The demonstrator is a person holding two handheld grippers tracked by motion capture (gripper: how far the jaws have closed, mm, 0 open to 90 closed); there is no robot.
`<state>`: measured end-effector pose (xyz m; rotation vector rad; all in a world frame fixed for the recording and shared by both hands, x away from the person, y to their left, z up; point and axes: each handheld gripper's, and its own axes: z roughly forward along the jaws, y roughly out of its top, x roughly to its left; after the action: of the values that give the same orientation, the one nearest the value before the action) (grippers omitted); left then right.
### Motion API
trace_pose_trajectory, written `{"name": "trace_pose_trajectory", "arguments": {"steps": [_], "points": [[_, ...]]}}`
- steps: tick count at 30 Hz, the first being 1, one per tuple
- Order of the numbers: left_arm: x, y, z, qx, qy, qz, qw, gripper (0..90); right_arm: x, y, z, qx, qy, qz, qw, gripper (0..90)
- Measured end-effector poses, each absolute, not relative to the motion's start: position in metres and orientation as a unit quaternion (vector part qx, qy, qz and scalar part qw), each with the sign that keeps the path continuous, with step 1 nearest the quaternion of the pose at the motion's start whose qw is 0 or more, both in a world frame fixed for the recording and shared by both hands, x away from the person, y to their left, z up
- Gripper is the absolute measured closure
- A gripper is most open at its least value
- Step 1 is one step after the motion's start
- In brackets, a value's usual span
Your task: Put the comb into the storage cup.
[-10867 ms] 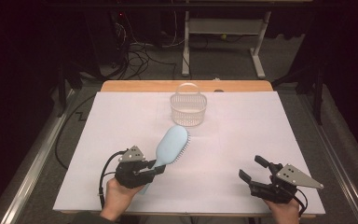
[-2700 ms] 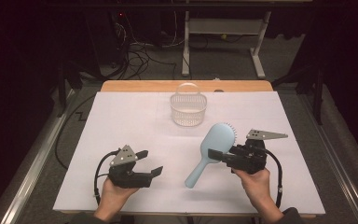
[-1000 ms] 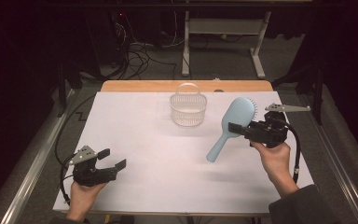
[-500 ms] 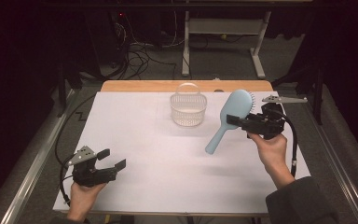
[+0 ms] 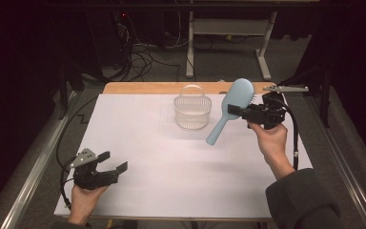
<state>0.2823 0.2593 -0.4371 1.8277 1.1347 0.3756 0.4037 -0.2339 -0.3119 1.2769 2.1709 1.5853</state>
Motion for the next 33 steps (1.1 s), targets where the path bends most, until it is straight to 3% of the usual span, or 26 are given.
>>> {"name": "trace_pose_trajectory", "arguments": {"steps": [33], "points": [[0.285, 0.257, -0.440, 0.747, 0.456, 0.136, 0.465, 14.5, 0.453, -0.196, -0.286, 0.433, 0.722, 0.531, 0.092, 54.6]]}}
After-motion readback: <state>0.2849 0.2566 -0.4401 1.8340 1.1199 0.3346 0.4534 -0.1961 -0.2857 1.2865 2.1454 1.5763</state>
